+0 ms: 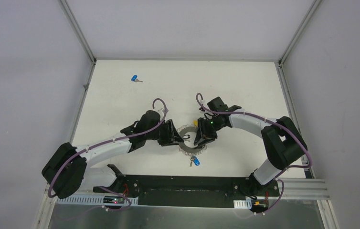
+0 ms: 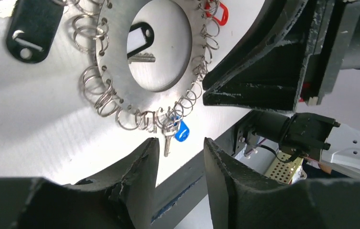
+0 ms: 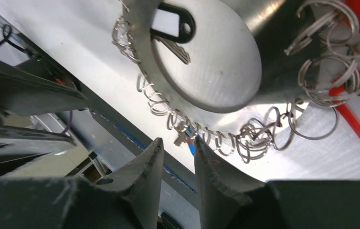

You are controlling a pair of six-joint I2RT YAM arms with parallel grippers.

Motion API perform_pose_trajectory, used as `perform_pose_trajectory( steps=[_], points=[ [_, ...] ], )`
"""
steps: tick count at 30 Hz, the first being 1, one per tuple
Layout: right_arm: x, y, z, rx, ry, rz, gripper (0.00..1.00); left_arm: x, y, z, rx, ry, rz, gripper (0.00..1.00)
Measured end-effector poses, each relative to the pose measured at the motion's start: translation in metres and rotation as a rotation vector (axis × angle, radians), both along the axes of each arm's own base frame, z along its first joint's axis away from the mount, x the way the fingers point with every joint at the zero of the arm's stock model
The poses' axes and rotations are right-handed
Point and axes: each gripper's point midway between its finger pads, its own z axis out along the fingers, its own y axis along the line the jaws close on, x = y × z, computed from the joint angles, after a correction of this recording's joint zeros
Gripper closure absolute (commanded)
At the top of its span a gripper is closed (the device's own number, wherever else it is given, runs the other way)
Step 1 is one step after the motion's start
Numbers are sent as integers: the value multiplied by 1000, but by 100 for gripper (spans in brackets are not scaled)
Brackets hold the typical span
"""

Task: Put the keys on the keyring
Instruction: Adjust the keyring at the center of the board.

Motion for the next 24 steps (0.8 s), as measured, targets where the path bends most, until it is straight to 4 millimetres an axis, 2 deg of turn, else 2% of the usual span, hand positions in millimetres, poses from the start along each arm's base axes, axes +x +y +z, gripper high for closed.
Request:
perform_pose_trajectory(
  steps=[4,10,18,24],
  points=[
    [-7,-5,-4,-35,3,25,67,-7,11,3,3,-19,16,59],
    [-14,-2,-5,-43,5,50,67,-25,19,-27,47,74,25,60],
    [-13,-1,-4,-37,0,47,67,-48,-7,-53,113,153,-8,62],
    [-12,-1,-4,-36,-2,47,67,-51,-30,-59,134,157,20,64]
  ],
)
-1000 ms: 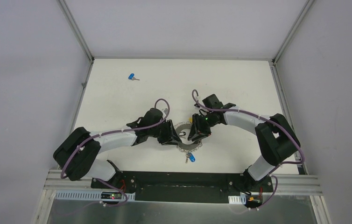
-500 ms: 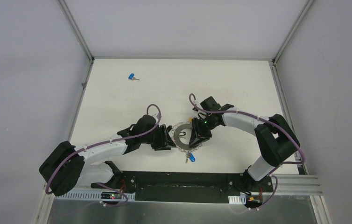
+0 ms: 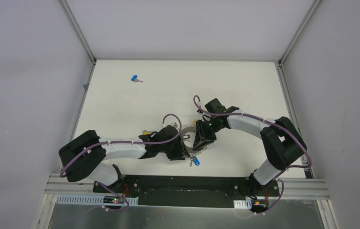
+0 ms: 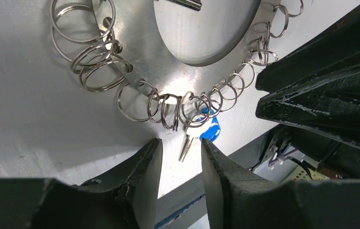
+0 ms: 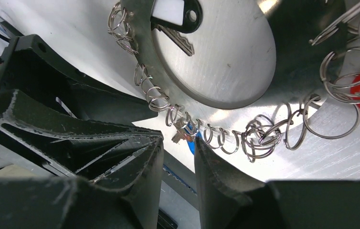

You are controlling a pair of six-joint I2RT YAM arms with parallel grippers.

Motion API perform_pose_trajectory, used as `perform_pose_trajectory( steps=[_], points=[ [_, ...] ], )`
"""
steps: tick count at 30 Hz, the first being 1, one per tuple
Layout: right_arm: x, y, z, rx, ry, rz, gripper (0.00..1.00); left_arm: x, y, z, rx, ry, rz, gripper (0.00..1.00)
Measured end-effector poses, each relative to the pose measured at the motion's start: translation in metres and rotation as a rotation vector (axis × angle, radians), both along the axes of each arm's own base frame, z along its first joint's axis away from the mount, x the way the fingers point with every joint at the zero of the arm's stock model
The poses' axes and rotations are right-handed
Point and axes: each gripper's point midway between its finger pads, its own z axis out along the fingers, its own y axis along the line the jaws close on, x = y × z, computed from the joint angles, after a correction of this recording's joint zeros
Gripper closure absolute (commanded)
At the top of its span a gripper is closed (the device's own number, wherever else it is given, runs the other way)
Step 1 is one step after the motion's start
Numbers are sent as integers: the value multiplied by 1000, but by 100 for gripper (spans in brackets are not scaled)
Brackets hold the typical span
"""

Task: Put the keys on the keyring
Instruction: Adjust the keyring at the center of the board.

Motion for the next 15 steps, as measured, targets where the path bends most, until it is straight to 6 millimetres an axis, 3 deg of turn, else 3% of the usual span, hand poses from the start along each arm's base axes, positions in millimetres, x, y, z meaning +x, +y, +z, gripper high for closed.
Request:
perform_pose_trajectory(
  steps=[15],
  points=[
    [-1,0,-3,2,-1,-3,67,20,5,-2,36,-49,140,77]
  ],
)
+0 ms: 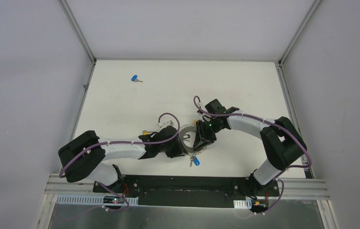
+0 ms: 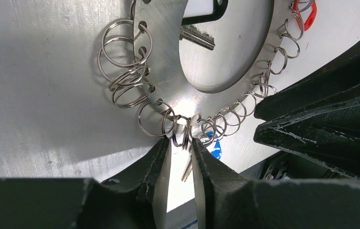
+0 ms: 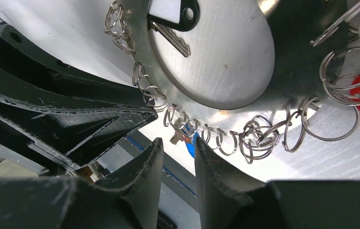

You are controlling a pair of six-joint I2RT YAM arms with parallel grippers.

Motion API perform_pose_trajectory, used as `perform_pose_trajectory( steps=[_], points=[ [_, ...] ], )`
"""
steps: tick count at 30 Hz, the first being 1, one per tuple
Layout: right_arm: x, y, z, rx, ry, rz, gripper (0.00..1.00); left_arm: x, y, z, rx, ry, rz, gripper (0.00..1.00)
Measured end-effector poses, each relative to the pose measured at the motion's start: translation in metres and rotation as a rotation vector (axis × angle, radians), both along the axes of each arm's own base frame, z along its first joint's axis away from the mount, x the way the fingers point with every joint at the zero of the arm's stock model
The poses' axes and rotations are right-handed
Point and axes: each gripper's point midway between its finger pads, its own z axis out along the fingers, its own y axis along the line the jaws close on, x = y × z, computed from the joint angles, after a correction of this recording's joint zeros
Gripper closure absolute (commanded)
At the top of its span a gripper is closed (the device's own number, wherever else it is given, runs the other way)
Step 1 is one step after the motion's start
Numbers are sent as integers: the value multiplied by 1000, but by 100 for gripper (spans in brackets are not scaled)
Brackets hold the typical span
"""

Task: Put the keys on the keyring
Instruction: Adjust the keyring at the center of the board.

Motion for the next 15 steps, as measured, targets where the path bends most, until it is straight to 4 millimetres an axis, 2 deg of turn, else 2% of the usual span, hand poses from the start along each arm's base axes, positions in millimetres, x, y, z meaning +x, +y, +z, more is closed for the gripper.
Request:
perform_pose_trajectory(
  steps=[7,12,15],
  points=[
    [1,1,0,4,-4,-2,67,0,0,0,1,-1,4,85],
    [1,1,0,4,-3,-5,67,3,1,0,6,-14,13,100],
    [1,1,0,4,-2,-5,67,4,2,3,7,-28,12,100]
  ],
)
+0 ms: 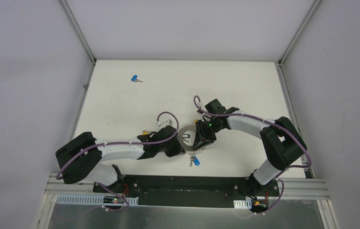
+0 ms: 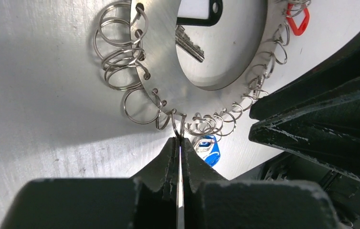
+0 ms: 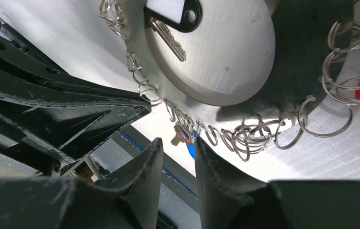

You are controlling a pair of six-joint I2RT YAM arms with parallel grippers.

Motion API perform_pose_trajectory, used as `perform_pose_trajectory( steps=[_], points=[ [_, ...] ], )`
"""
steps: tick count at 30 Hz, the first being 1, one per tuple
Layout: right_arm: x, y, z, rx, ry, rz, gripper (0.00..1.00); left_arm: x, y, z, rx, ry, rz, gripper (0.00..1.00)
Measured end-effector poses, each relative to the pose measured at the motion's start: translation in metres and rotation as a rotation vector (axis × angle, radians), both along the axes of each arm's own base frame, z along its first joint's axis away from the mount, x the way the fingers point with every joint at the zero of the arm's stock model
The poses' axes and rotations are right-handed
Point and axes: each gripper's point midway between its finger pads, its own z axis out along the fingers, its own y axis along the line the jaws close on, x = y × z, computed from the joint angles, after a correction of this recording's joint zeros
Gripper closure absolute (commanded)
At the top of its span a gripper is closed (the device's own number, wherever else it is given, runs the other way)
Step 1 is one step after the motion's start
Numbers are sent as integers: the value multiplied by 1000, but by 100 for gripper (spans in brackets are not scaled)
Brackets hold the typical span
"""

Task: Put the keys on the keyring
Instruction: Adjust the keyring at the center of the board.

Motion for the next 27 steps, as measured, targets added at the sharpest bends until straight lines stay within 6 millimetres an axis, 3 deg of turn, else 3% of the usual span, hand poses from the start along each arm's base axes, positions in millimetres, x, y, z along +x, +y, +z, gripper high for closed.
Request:
perform_pose_trajectory(
  steps=[13,27],
  points=[
    [0,0,1,3,-4,1,65,3,23,25,42,-94,9,99],
    [-5,4,3,2,-3,21,64,-3,38,16,111,-73,13,70]
  ],
)
